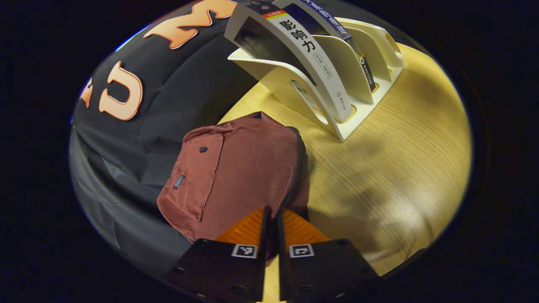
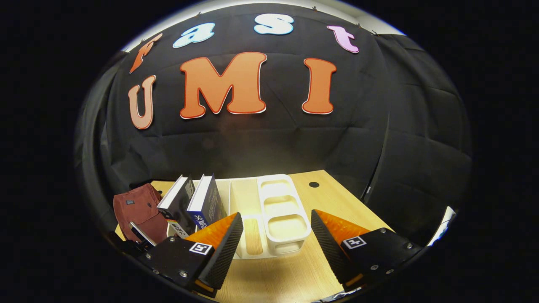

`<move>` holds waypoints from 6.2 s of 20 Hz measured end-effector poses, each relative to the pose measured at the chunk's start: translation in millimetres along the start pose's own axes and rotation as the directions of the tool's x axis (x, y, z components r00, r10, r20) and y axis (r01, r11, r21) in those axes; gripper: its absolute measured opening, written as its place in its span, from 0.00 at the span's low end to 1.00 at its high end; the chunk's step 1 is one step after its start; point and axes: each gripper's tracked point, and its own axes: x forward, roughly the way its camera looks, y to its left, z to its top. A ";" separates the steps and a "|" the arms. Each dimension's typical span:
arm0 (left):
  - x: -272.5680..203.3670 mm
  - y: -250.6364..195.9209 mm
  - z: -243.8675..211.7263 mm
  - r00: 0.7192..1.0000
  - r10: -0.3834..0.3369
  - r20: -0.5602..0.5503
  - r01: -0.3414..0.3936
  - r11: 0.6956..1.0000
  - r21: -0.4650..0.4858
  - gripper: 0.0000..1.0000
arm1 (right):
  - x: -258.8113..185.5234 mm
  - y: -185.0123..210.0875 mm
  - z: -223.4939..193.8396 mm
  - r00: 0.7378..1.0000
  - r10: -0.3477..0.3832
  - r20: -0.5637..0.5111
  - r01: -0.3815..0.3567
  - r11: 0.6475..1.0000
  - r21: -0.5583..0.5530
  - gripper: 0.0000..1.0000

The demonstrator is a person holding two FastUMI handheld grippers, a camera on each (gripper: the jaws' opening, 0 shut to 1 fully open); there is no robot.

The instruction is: Open the schoolbag, grab two books from the bookshelf and put them into the schoolbag.

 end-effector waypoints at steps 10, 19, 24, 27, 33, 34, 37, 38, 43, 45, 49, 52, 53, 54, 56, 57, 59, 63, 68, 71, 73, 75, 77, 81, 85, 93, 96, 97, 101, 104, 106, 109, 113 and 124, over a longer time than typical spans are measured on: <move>-19.4 5.9 2.9 0.957 -0.278 -0.079 0.261 0.949 -0.178 0.01 | 1.2 -2.8 5.8 0.995 0.103 -0.005 -0.102 0.989 0.105 0.96; -61.3 91.9 56.4 0.904 -0.422 -0.073 0.419 0.906 -0.057 0.01 | -10.9 28.1 20.9 0.989 0.145 -0.002 -0.139 0.952 0.274 0.96; -57.6 171.1 74.5 0.907 -0.421 -0.025 0.422 0.906 0.042 0.01 | -25.2 55.2 23.0 0.995 0.099 -0.022 -0.088 0.951 0.296 0.96; -51.1 209.0 87.3 0.901 -0.433 0.011 0.431 0.899 0.072 0.01 | -32.2 70.3 21.0 0.997 0.072 -0.032 -0.059 0.949 0.311 0.96; -38.2 267.9 107.7 0.911 -0.405 0.083 0.401 0.914 0.064 0.00 | -41.9 103.9 29.6 0.990 0.109 -0.091 -0.082 0.963 0.255 0.96; -36.8 272.2 109.5 0.911 -0.402 0.091 0.399 0.916 0.050 0.00 | -41.3 111.9 35.1 0.986 0.132 -0.100 -0.104 0.965 0.242 0.96; -34.9 266.7 105.2 0.906 -0.411 0.099 0.411 0.911 0.021 0.00 | -33.9 140.6 53.0 0.967 0.208 -0.145 -0.181 0.967 0.179 0.96; -34.3 265.2 104.7 0.904 -0.415 0.102 0.415 0.909 0.016 0.00 | -29.1 153.5 58.6 0.955 0.237 -0.175 -0.212 0.966 0.149 0.96; -34.7 258.2 106.3 0.895 -0.429 0.120 0.433 0.901 -0.011 0.01 | 4.9 220.6 63.6 0.824 0.352 -0.445 -0.367 0.929 0.055 0.97; -37.6 254.5 105.0 0.890 -0.438 0.127 0.442 0.897 -0.004 0.00 | 30.7 238.2 54.5 0.761 0.325 -0.561 -0.381 0.924 0.017 0.97; -34.3 260.1 98.8 0.889 -0.436 0.136 0.442 0.897 -0.009 0.01 | 68.2 246.5 18.4 0.632 0.172 -0.755 -0.348 0.934 -0.078 0.98; -32.7 259.8 93.1 0.881 -0.452 0.140 0.459 0.888 -0.025 0.01 | 92.3 251.6 1.7 0.587 0.123 -0.800 -0.323 0.942 -0.092 1.00; -31.7 259.2 92.3 0.880 -0.455 0.139 0.463 0.886 -0.026 0.01 | 96.3 250.0 -4.6 0.569 0.100 -0.816 -0.318 0.942 -0.105 0.98; -30.0 257.8 91.1 0.878 -0.459 0.139 0.467 0.884 -0.027 0.01 | 100.1 246.3 -11.3 0.555 0.070 -0.829 -0.310 0.942 -0.128 0.98; -28.9 256.6 91.8 0.873 -0.467 0.139 0.474 0.880 -0.023 0.01 | 106.3 238.5 -24.1 0.533 0.010 -0.846 -0.310 0.933 -0.184 0.98; -29.9 257.7 90.9 0.872 -0.469 0.139 0.476 0.879 -0.021 0.00 | 108.1 238.3 -30.6 0.524 -0.002 -0.852 -0.312 0.930 -0.194 0.98; -28.2 259.3 90.2 0.873 -0.469 0.137 0.475 0.880 -0.016 0.00 | 110.4 242.3 -39.7 0.498 -0.002 -0.867 -0.301 0.937 -0.175 0.98; -28.0 261.8 88.6 0.875 -0.464 0.136 0.469 0.883 -0.011 0.00 | 117.6 240.6 -55.2 0.470 -0.023 -0.882 -0.269 0.948 -0.168 0.87; -27.5 262.2 87.8 0.878 -0.460 0.134 0.465 0.885 -0.004 0.01 | 124.7 239.2 -55.6 0.479 -0.022 -0.877 -0.198 0.971 -0.133 0.35; -27.9 261.8 85.8 0.876 -0.463 0.134 0.468 0.884 -0.006 0.00 | 120.0 238.0 -43.0 0.497 -0.001 -0.868 -0.176 0.979 -0.102 0.31; -27.7 261.0 86.4 0.876 -0.464 0.132 0.469 0.883 -0.007 0.01 | 109.7 240.3 -25.4 0.508 0.033 -0.861 -0.178 0.982 -0.067 0.30; -27.5 261.2 86.2 0.875 -0.465 0.133 0.471 0.882 -0.014 0.01 | 99.9 237.6 -2.0 0.543 0.050 -0.838 -0.191 0.980 -0.065 0.29; -28.6 260.2 85.4 0.873 -0.470 0.131 0.476 0.880 -0.014 0.01 | 85.4 236.8 25.1 0.579 0.086 -0.811 -0.208 0.977 -0.045 0.29; -28.4 257.2 84.5 0.871 -0.475 0.125 0.481 0.877 -0.015 0.01 | 47.5 228.9 73.6 0.647 0.174 -0.742 -0.229 0.973 0.028 0.29; -26.0 257.6 82.4 0.871 -0.476 0.121 0.482 0.876 -0.022 0.01 | 0.0 213.2 98.3 0.710 0.252 -0.657 -0.243 0.964 0.108 0.29; -29.2 261.4 89.2 0.879 -0.459 0.131 0.464 0.886 -0.009 0.00 | -48.1 249.7 24.0 0.706 0.522 -0.478 -0.211 0.800 0.562 0.29; -35.2 263.7 91.8 0.882 -0.452 0.134 0.455 0.890 0.002 0.01 | -40.9 280.6 -30.7 0.696 0.590 -0.410 -0.156 0.681 0.715 0.29; -38.3 264.1 94.6 0.882 -0.452 0.135 0.455 0.890 0.002 0.01 | -38.2 294.8 -47.3 0.685 0.608 -0.402 -0.134 0.647 0.751 0.29; -50.0 265.8 99.2 0.883 -0.448 0.140 0.452 0.892 0.003 0.01 | -20.9 321.4 -97.7 0.699 0.595 -0.397 -0.075 0.612 0.787 0.29; -55.0 265.1 100.3 0.889 -0.439 0.133 0.441 0.897 0.015 0.01 | -3.4 348.0 -108.5 0.694 0.617 -0.371 -0.084 0.582 0.809 0.28; -54.9 265.5 100.8 0.894 -0.429 0.129 0.431 0.902 0.015 0.01 | 12.6 363.6 -122.2 0.713 0.589 -0.381 -0.091 0.616 0.782 0.29; -59.3 265.4 104.5 0.897 -0.425 0.120 0.426 0.905 0.020 0.01 | 22.3 394.0 -138.6 0.699 0.603 -0.385 -0.088 0.606 0.790 0.29; -59.5 258.4 103.7 0.897 -0.428 0.112 0.425 0.904 0.052 0.01 | 37.3 428.1 -147.8 0.695 0.615 -0.372 -0.103 0.597 0.796 0.29; -57.5 258.8 102.0 0.900 -0.421 0.110 0.413 0.907 0.084 0.01 | 58.5 467.4 -160.4 0.683 0.578 -0.447 -0.068 0.660 0.748 0.39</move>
